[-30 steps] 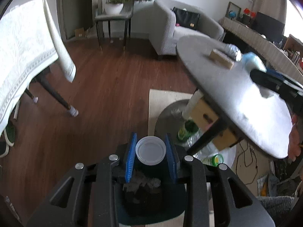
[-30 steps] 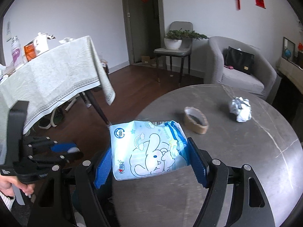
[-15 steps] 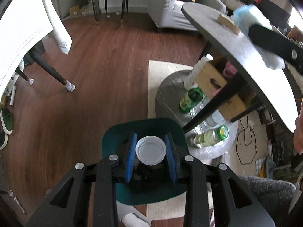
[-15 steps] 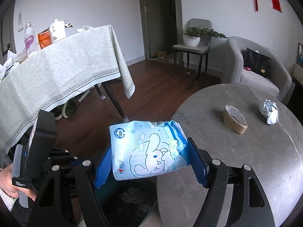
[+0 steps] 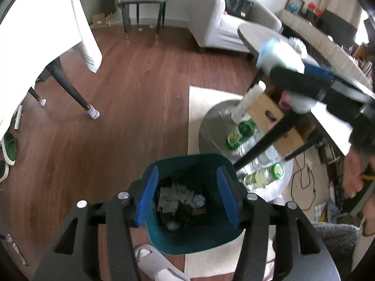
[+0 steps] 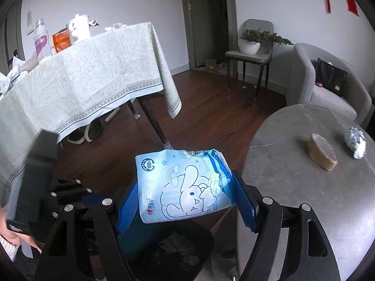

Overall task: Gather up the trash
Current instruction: 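Lower the wipes pack into the teal bin and open the right gripper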

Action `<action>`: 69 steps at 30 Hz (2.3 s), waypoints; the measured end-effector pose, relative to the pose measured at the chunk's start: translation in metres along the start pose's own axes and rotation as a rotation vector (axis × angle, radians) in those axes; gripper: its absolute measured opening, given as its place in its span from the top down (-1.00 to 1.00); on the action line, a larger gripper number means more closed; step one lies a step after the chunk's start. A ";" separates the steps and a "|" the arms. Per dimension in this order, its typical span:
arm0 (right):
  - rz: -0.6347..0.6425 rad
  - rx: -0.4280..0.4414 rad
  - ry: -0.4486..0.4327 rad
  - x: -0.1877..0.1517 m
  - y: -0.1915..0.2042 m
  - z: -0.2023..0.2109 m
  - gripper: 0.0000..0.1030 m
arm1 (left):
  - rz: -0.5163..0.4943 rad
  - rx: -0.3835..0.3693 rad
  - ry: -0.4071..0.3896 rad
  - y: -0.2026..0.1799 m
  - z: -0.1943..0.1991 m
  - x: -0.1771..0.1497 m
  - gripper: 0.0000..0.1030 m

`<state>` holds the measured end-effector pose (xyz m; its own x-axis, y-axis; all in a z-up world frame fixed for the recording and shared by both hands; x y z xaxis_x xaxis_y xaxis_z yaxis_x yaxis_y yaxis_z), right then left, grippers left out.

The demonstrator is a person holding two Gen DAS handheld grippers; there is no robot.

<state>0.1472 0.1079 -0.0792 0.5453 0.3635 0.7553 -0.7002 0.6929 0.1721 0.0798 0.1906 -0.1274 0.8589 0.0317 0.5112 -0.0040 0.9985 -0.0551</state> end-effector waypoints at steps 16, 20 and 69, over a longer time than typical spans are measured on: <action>0.025 0.031 0.149 -0.022 0.034 -0.065 -0.44 | 0.091 0.017 -0.242 0.041 0.061 0.023 -0.39; 0.026 0.029 0.195 -0.033 0.038 -0.080 -0.44 | 0.106 0.012 -0.289 0.044 0.074 0.027 -0.34; 0.130 0.065 0.118 -0.042 0.029 -0.013 -0.33 | 0.058 0.007 -0.535 -0.019 0.127 0.075 -0.01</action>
<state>0.1105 0.1208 -0.1142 0.4960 0.5208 0.6948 -0.7944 0.5951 0.1211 0.0795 0.1801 0.0211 0.4761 0.1037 0.8733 -0.0488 0.9946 -0.0915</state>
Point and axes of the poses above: each gripper's, at about its wrist camera, not at the fingertips, and z roughly against the way its jaws point, y to its left, x to its top, the point moved 6 cm from there along -z, roughly the way its jaws point, and after that the axes turned 7 degrees about x, right-handed, at the moved point
